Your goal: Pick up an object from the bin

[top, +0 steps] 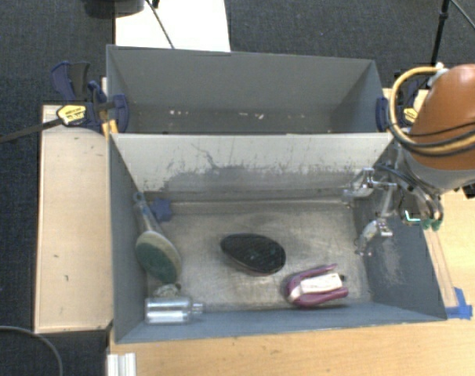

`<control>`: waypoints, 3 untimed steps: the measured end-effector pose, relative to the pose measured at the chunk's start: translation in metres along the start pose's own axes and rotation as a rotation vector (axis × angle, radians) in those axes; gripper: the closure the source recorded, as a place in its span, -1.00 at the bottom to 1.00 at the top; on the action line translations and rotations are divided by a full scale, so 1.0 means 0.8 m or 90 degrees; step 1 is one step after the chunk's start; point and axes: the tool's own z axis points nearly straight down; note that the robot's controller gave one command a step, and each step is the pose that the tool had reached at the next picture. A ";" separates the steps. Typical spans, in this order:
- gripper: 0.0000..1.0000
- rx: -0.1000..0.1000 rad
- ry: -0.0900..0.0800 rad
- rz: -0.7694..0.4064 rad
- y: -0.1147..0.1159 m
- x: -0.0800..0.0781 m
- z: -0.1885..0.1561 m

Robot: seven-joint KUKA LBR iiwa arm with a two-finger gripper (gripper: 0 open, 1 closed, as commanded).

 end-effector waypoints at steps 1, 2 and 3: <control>-1.00 -0.002 -0.001 0.028 0.077 -0.051 0.127; -1.00 -0.002 0.000 -0.029 0.170 0.019 0.185; 1.00 0.000 -0.004 -0.026 0.164 0.014 0.182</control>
Offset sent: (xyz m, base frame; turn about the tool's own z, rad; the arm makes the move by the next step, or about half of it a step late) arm 0.0408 0.0576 -0.0977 0.0485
